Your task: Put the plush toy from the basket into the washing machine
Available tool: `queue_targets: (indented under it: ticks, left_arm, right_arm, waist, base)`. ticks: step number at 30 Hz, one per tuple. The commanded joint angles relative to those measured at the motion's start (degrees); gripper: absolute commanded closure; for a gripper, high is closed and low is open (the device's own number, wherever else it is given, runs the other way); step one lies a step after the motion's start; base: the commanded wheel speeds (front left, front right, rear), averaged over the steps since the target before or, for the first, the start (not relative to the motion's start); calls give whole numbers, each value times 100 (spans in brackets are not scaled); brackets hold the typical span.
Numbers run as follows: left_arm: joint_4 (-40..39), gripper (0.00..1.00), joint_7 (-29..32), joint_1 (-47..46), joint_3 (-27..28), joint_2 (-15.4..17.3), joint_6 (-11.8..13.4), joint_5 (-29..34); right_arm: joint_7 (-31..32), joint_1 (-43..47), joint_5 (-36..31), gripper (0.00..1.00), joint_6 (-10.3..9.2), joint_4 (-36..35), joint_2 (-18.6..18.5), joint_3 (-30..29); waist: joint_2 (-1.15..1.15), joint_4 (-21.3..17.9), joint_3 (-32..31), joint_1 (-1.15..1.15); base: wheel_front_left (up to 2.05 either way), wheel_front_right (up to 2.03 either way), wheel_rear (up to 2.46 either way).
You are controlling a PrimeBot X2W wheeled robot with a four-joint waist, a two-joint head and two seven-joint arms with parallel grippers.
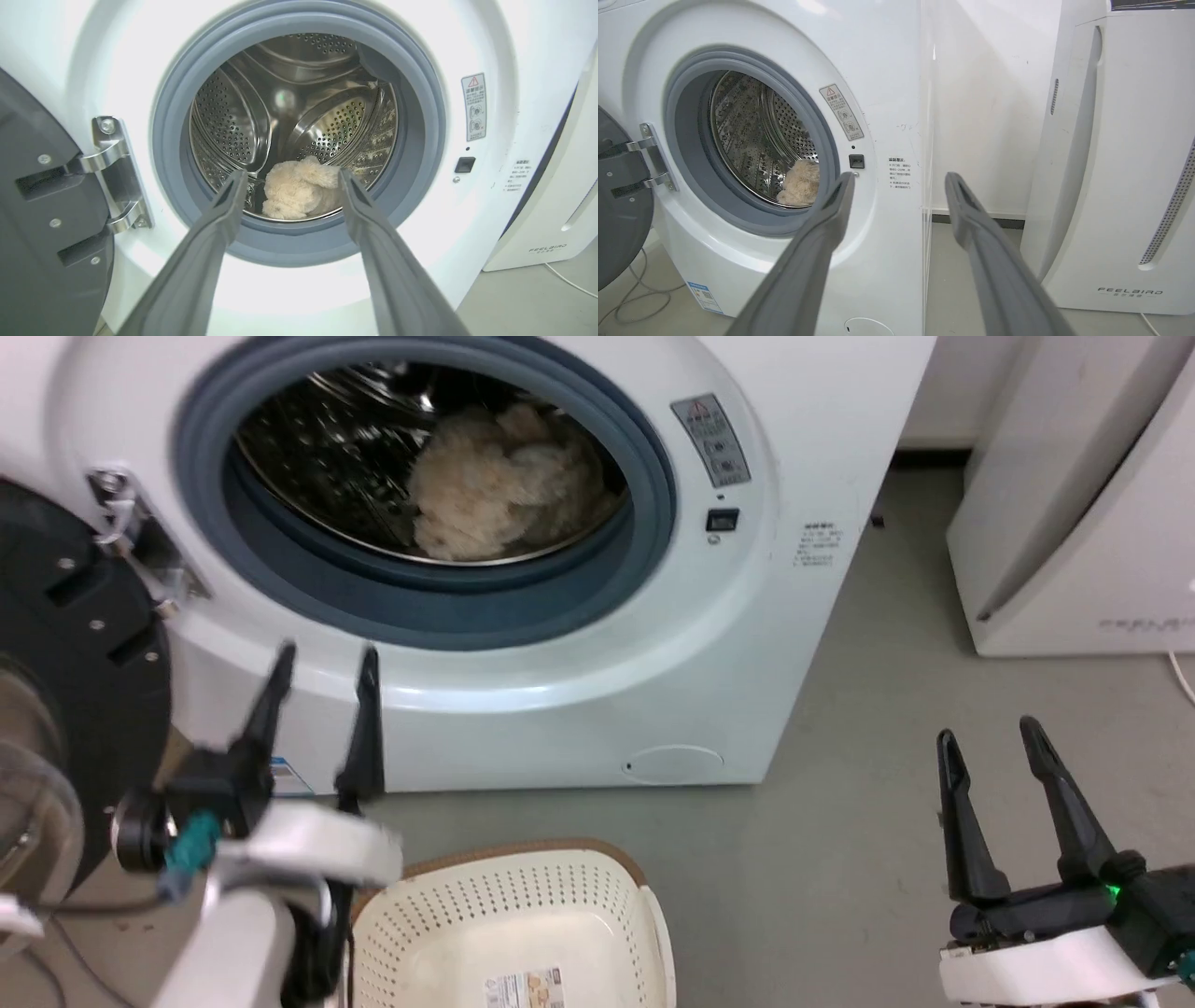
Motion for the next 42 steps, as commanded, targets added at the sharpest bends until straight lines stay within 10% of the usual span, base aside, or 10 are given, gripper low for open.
queue_targets:
  ticks: [1,22,23,42]
  left_arm:
    - [-100,0,-29,216,37,-58,35,90]
    - [-568,0,-29,1779,489,-1033,-230,951]
    - [-566,100,2,1739,496,-1038,-240,933]
    - [-615,100,211,1742,625,-1116,-304,1126]
  right_arm:
    - [-25,106,38,0,-5,25,-1,7]
    - [-25,417,73,0,-5,297,-1,197]
    - [1,343,20,100,-1,281,0,188]
    - [208,291,-68,100,-1,336,0,164]
  waist:
    - [0,101,-145,1]
    - [0,178,-503,1]
    - [0,178,-504,1]
    - [0,170,-555,1]
  base:
    - [0,0,0]
    - [0,0,0]
    - [0,0,0]
    - [0,0,0]
